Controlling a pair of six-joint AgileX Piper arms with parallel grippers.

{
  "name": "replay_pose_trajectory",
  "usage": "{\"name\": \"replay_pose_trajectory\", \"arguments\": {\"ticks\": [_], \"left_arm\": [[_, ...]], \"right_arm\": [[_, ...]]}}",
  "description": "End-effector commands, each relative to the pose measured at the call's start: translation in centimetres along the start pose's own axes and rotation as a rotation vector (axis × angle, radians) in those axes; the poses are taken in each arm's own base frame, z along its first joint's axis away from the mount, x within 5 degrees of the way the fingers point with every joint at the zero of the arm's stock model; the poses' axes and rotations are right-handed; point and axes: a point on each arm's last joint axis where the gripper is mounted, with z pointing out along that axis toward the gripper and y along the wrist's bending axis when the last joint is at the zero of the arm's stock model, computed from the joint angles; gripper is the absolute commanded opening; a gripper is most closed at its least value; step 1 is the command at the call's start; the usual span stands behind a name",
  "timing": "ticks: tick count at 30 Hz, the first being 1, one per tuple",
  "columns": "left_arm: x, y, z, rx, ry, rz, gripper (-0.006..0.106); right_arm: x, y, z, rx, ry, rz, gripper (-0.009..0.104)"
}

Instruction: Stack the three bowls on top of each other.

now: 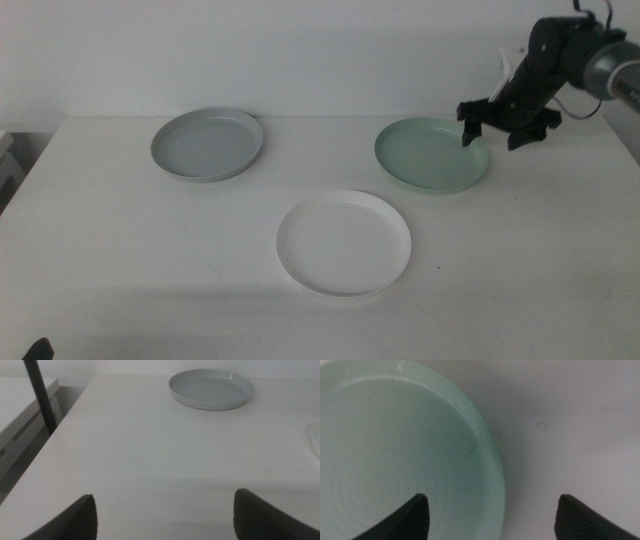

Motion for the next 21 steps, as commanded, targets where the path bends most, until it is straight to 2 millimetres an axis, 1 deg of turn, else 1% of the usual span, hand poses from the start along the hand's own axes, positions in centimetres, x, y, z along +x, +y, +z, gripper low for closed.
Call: {"name": "replay_pose_trajectory", "arguments": {"ticks": [1, 6, 8, 9, 12, 13, 15, 17, 18, 20, 21], "left_arm": [[-0.6, 0.0, -0.1, 0.005, -0.084, -0.012, 0.089], [-0.6, 0.0, -0.1, 0.005, -0.084, -0.012, 0.089], [-0.6, 0.0, -0.1, 0.005, -0.084, -0.012, 0.089], [-0.6, 0.0, -0.1, 0.005, -0.084, -0.012, 0.089], [-0.6, 0.0, -0.1, 0.005, -0.084, -0.012, 0.089], [-0.6, 0.0, -0.1, 0.005, -0.084, -0.012, 0.089], [-0.6, 0.0, -0.1, 0.005, -0.084, -0.012, 0.089], [-0.6, 0.0, -0.1, 0.005, -0.084, -0.012, 0.089], [-0.6, 0.0, -0.1, 0.005, -0.084, -0.012, 0.089], [-0.6, 0.0, -0.1, 0.005, -0.084, -0.012, 0.089], [-0.6, 0.0, -0.1, 0.005, -0.084, -0.012, 0.089]], "right_arm": [[-1.8, 0.3, -3.2, -0.034, -0.118, 0.003, 0.062], [-1.5, 0.1, -1.3, -0.032, -0.100, 0.011, 0.050], [-1.3, 0.1, -0.7, -0.033, -0.088, 0.014, 0.043], [-1.2, 0.1, -0.6, -0.034, -0.084, 0.015, 0.037], [-1.4, 0.1, -0.7, -0.034, -0.098, 0.014, 0.008], [-1.5, 0.1, -1.2, -0.036, -0.111, 0.011, 0.000], [-1.8, 0.3, -2.5, -0.042, -0.136, -0.003, 0.000], [-1.9, 0.6, -4.8, -0.058, -0.161, -0.013, 0.000], [-1.8, 0.7, -6.2, -0.071, -0.181, -0.010, 0.000], [-1.0, 1.1, -8.9, -0.106, -0.229, -0.005, 0.000], [-0.3, 1.2, -9.6, -0.122, -0.245, 0.001, 0.000]]}}
